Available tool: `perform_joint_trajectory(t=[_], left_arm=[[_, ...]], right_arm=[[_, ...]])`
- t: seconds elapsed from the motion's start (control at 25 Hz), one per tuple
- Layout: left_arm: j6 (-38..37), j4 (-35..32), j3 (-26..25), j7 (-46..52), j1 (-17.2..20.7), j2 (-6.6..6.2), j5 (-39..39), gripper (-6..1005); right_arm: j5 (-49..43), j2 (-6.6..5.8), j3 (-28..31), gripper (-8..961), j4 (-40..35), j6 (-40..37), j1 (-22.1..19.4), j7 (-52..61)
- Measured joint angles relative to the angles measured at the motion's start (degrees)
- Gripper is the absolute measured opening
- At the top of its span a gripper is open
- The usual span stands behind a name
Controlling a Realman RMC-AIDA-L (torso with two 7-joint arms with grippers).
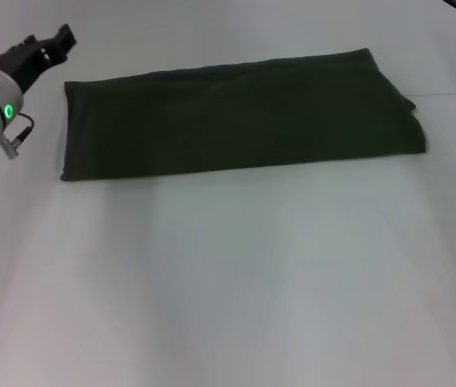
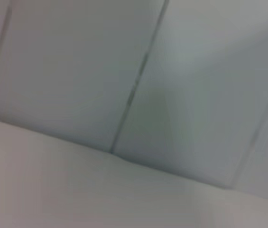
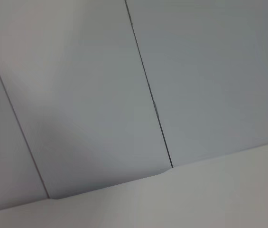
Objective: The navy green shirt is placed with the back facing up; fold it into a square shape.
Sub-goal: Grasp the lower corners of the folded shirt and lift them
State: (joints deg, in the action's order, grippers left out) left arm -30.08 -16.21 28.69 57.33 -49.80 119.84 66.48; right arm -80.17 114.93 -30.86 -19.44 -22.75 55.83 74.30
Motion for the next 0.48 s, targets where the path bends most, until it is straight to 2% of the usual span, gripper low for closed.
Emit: perform_joint_trajectory(t=[0.04,0.08,0.12,0.16,0.24,0.32,0.4,0.44,0.48], left_arm=[[-0.3,-0.1,3.5,3.1,0.6,-0.55,0.0,401],[-0.3,-0.1,3.5,3.1,0.6,-0.55,0.0,417],[-1.5,-1.0,12.2,11.0,2.6,-1.88,0.6,434],[-2.3,-1.9,15.9,14.8,3.7,-2.45,1.5,473],[-4.6,-4.3,19.9,21.9,5.7,-2.97,5.8,550],[-7.2,-7.7,20.3,28.1,7.8,-2.97,12.8,628],[-9.3,-10.3,19.9,33.4,9.2,-2.94,19.0,626],[-11.9,-12.0,19.0,38.5,10.2,-3.21,24.7,626],[-11.9,-12.0,19.0,38.5,10.2,-3.21,24.7,626]], right_arm=[[-0.1,-0.26,-0.2,649,0.0,-1.1,-0.6,0.8],[-0.3,-0.83,-0.8,684,0.0,-3.6,-1.7,2.6],[-0.5,-1.32,-1.7,722,0.0,-5.5,-2.6,4.2],[-0.7,-1.91,-3.0,760,0.0,-7.7,-3.6,6.7],[-0.8,-3.67,-7.2,837,-0.4,-13.0,-6.4,12.7],[-0.9,-5.07,-10.7,875,-0.9,-16.7,-8.4,16.6],[-0.9,-6.44,-14.6,875,-1.6,-20.1,-10.4,20.1],[-0.9,-6.97,-16.3,875,-1.9,-21.4,-11.0,21.4],[-1.1,-7.64,-18.4,875,-2.1,-22.6,-11.8,23.0]])
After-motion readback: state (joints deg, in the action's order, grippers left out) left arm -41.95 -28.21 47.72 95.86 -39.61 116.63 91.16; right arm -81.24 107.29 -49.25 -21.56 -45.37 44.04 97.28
